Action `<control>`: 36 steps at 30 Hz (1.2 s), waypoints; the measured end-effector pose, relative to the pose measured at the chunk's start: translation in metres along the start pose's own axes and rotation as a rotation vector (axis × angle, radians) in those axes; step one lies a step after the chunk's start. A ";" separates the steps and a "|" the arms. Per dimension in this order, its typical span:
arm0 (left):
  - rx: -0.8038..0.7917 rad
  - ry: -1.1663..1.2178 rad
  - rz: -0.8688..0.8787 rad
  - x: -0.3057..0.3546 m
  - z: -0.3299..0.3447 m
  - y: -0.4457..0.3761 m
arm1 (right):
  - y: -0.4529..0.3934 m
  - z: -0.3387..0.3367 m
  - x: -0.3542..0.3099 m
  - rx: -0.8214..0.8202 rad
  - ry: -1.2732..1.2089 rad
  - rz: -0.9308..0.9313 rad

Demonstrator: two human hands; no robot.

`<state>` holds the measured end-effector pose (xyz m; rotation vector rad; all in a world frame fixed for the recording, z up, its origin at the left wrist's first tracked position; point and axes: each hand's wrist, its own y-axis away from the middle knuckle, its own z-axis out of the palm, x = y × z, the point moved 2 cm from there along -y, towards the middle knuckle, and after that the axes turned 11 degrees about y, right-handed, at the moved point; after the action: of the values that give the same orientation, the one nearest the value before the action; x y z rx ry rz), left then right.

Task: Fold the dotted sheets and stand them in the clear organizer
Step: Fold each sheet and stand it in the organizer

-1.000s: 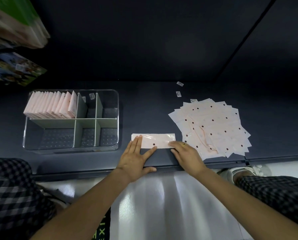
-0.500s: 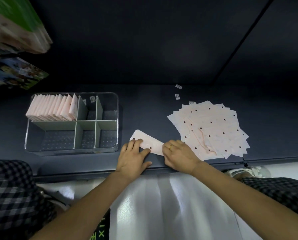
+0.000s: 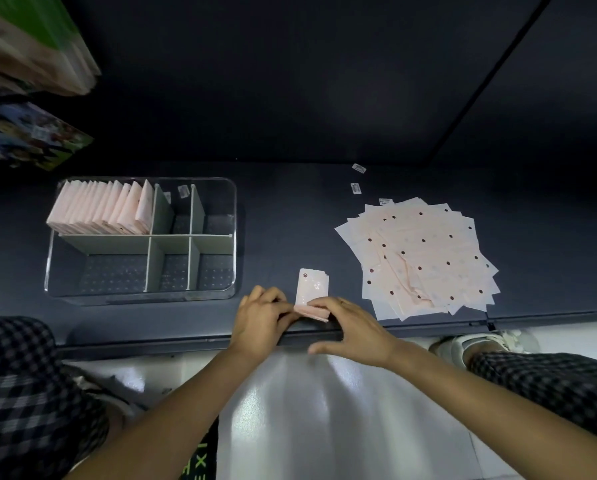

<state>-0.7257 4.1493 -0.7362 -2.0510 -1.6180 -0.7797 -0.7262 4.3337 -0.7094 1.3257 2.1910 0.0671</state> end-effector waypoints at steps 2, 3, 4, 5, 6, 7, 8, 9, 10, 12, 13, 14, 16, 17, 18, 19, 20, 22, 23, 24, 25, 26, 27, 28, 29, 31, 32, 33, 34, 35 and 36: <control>0.029 0.060 -0.066 -0.002 0.003 -0.002 | -0.004 0.001 0.011 0.060 -0.015 0.106; 0.036 0.075 -0.098 -0.003 0.005 -0.004 | -0.007 0.002 0.013 0.109 -0.072 0.162; 0.037 0.083 -0.139 -0.004 0.006 -0.005 | -0.009 0.003 0.013 0.155 -0.157 0.217; 0.040 0.085 -0.174 -0.005 0.008 -0.006 | -0.012 0.003 0.013 0.191 -0.243 0.270; 0.039 0.090 -0.206 -0.005 0.009 -0.007 | -0.014 0.003 0.013 0.216 -0.308 0.323; 0.040 0.096 -0.225 -0.005 0.010 -0.009 | -0.018 0.003 0.013 0.225 -0.352 0.380; 0.039 0.102 -0.243 -0.005 0.011 -0.010 | -0.021 0.002 0.013 0.224 -0.384 0.436; 0.043 0.109 -0.259 -0.004 0.012 -0.010 | -0.024 0.002 0.013 0.218 -0.408 0.488; 0.051 0.114 -0.271 -0.002 0.012 -0.011 | -0.026 0.001 0.014 0.208 -0.434 0.530; 0.082 0.107 -0.267 0.002 0.011 -0.010 | -0.030 0.001 0.015 0.188 -0.490 0.588; 0.102 0.095 -0.247 0.004 0.011 -0.008 | -0.031 0.001 0.016 0.177 -0.508 0.609; 0.124 0.072 -0.202 0.007 0.009 -0.004 | -0.032 0.001 0.016 0.167 -0.521 0.625; 0.147 0.006 -0.008 0.015 0.008 0.002 | -0.034 0.001 0.016 0.155 -0.551 0.649; 0.120 -0.043 0.122 0.019 0.010 0.006 | -0.035 0.002 0.016 0.156 -0.562 0.654; 0.035 -0.098 0.224 0.021 0.015 0.009 | -0.035 0.002 0.017 0.162 -0.563 0.657; -0.081 -0.162 0.270 0.022 0.020 0.013 | -0.036 0.003 0.017 0.168 -0.557 0.659; -0.181 -0.231 0.279 0.019 0.026 0.016 | -0.036 0.003 0.017 0.176 -0.555 0.661; -0.306 -0.308 0.224 0.010 0.032 0.020 | -0.036 0.006 0.017 0.196 -0.595 0.680; -0.321 -0.328 0.211 0.008 0.034 0.021 | -0.036 0.007 0.016 0.203 -0.629 0.696; -0.333 -0.343 0.207 0.007 0.034 0.021 | -0.035 0.007 0.015 0.213 -0.635 0.709; -0.352 -0.357 0.210 0.008 0.035 0.021 | -0.033 0.007 0.014 0.239 -0.580 0.715; -0.367 -0.368 0.220 0.009 0.034 0.021 | -0.032 0.006 0.012 0.288 -0.473 0.707; -0.375 -0.375 0.228 0.010 0.034 0.020 | -0.030 0.003 0.010 0.361 -0.377 0.679; -0.378 -0.380 0.230 0.010 0.035 0.020 | -0.029 0.000 0.008 0.448 -0.340 0.626; -0.380 -0.383 0.225 0.010 0.036 0.020 | -0.029 -0.003 0.005 0.508 -0.373 0.568; -0.388 -0.384 0.223 0.011 0.038 0.020 | -0.033 -0.007 -0.001 0.480 -0.555 0.450; -0.393 -0.388 0.226 0.011 0.038 0.020 | -0.037 -0.007 -0.005 0.400 -0.654 0.393; -0.395 -0.390 0.227 0.011 0.038 0.020 | -0.041 -0.008 -0.008 0.303 -0.731 0.349; -0.392 -0.391 0.226 0.011 0.038 0.020 | -0.046 -0.008 -0.010 0.217 -0.781 0.326; -0.389 -0.390 0.226 0.011 0.038 0.020 | -0.050 -0.008 -0.011 0.169 -0.814 0.327; -0.387 -0.389 0.227 0.011 0.038 0.019 | -0.054 -0.009 -0.010 0.162 -0.852 0.342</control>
<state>-0.6986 4.1766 -0.7568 -2.7479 -1.4646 -0.6825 -0.7703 4.3006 -0.7151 1.4461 1.2667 -0.4690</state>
